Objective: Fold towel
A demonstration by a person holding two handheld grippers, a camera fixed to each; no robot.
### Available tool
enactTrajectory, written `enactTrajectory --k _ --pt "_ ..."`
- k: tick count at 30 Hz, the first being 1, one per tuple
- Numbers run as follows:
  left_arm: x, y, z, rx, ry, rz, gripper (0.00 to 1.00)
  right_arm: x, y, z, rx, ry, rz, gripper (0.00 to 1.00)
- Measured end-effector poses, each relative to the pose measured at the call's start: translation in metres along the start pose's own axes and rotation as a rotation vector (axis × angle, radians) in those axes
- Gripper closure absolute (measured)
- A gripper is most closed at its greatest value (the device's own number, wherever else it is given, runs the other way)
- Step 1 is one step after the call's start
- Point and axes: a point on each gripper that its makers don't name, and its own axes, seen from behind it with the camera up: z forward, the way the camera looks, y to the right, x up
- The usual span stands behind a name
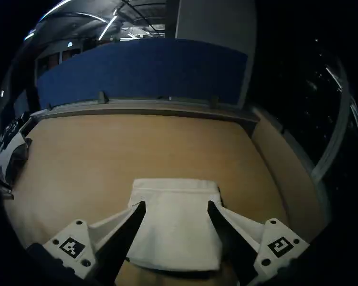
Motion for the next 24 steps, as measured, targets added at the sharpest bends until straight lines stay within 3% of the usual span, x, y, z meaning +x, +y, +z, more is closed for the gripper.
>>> enactTrajectory --k 11,24 --pt "-0.002 -0.002 -0.006 -0.001 0.004 0.003 0.06 -0.039 0.002 -0.026 -0.032 -0.014 0.04 0.0" --pt "-0.005 -0.003 -0.01 -0.001 0.007 0.007 0.06 -0.069 0.002 -0.022 -0.045 -0.064 0.025 0.0"
